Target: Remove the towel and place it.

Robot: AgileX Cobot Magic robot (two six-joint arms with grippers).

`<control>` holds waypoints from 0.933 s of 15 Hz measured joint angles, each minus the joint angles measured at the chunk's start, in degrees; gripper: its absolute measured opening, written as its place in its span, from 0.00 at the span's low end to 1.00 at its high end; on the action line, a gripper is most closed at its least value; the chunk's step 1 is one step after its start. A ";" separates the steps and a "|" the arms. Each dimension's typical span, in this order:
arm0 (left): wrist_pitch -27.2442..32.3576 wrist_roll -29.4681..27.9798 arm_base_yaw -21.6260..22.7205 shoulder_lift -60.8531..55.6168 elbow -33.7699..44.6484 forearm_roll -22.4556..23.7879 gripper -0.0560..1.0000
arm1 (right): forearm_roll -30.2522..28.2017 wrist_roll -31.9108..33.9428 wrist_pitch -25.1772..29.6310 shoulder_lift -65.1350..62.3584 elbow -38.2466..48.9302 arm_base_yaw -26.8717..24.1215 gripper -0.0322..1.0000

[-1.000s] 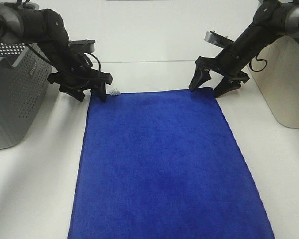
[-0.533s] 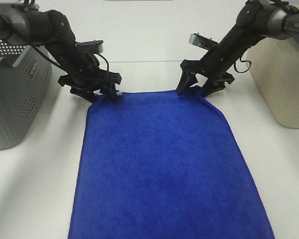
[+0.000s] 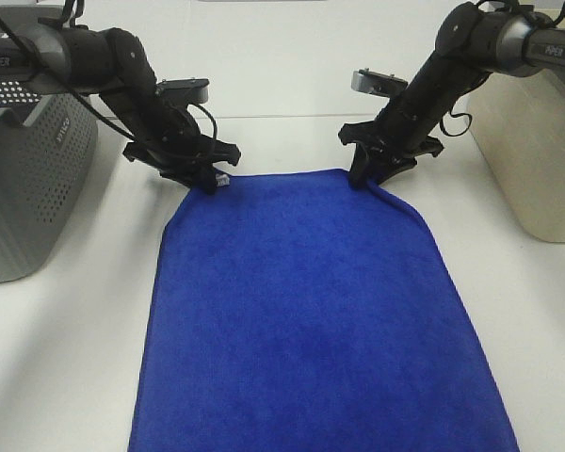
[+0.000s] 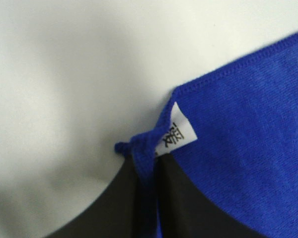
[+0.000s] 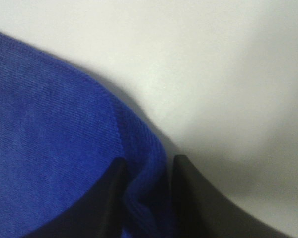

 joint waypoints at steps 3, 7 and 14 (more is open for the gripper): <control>-1.55 4.64 -0.23 0.00 0.00 0.00 0.05 | -3.27 0.06 0.57 0.40 -2.01 0.00 0.07; -3.21 9.74 -0.23 0.00 -2.18 0.57 0.05 | -4.30 -0.46 1.09 0.63 -6.53 0.00 0.05; -14.44 10.60 -0.23 0.00 -13.18 6.65 0.05 | -8.48 -5.27 -10.26 0.63 -18.33 0.00 0.05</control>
